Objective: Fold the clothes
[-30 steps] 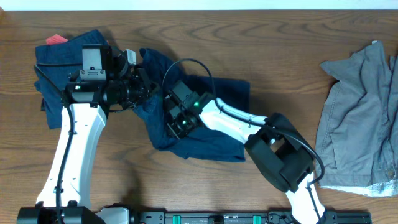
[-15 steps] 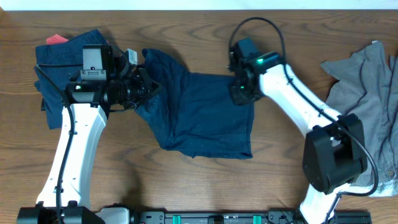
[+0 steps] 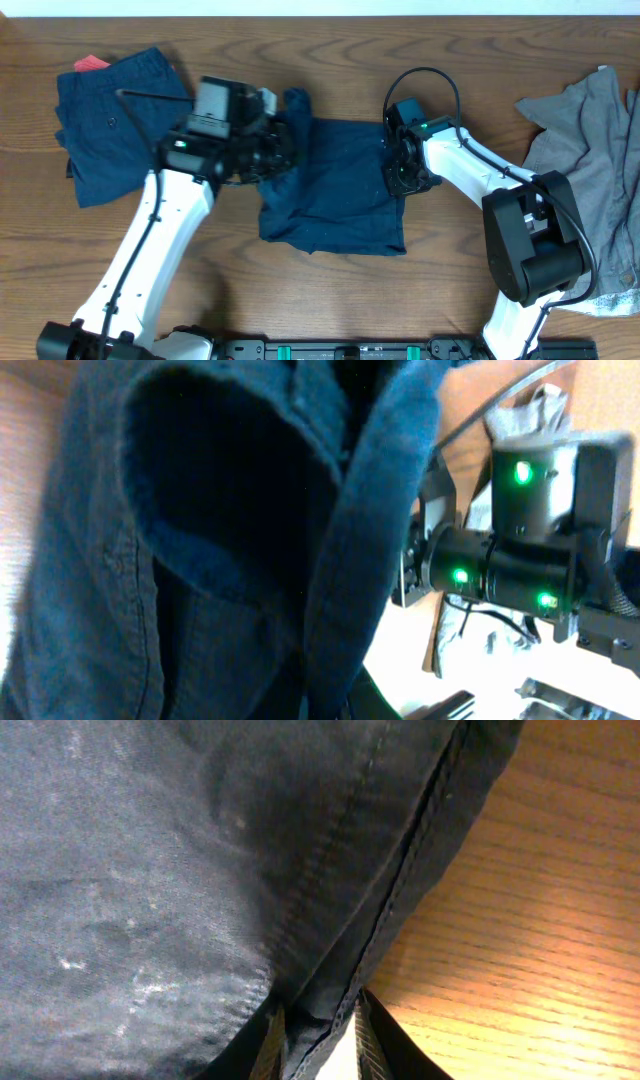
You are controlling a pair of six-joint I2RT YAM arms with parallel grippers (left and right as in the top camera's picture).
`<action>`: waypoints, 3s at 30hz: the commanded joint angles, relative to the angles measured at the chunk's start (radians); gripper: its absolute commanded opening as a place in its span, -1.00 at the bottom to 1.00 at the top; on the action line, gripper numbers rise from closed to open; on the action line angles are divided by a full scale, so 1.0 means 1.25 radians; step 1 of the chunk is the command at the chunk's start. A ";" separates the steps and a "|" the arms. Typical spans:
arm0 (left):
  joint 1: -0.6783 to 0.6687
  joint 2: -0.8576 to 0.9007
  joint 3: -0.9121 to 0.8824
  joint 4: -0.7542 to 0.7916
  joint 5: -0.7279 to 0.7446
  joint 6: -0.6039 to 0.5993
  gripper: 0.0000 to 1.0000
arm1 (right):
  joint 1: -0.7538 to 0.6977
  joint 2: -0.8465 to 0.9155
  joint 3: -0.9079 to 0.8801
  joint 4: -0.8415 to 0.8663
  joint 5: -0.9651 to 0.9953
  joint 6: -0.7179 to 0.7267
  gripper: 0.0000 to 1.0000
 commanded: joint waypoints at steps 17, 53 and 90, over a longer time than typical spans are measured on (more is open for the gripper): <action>-0.267 0.083 0.005 0.169 -0.206 -0.217 -0.55 | -0.001 0.005 -0.022 -0.013 0.000 0.038 -0.53; -0.019 0.411 0.005 0.008 -0.168 0.049 -0.04 | 0.136 -0.178 -0.105 -0.107 -0.295 -0.017 -0.43; 0.010 0.355 0.006 0.156 -0.159 0.237 0.69 | -0.005 -0.218 -0.223 0.376 0.023 0.016 0.12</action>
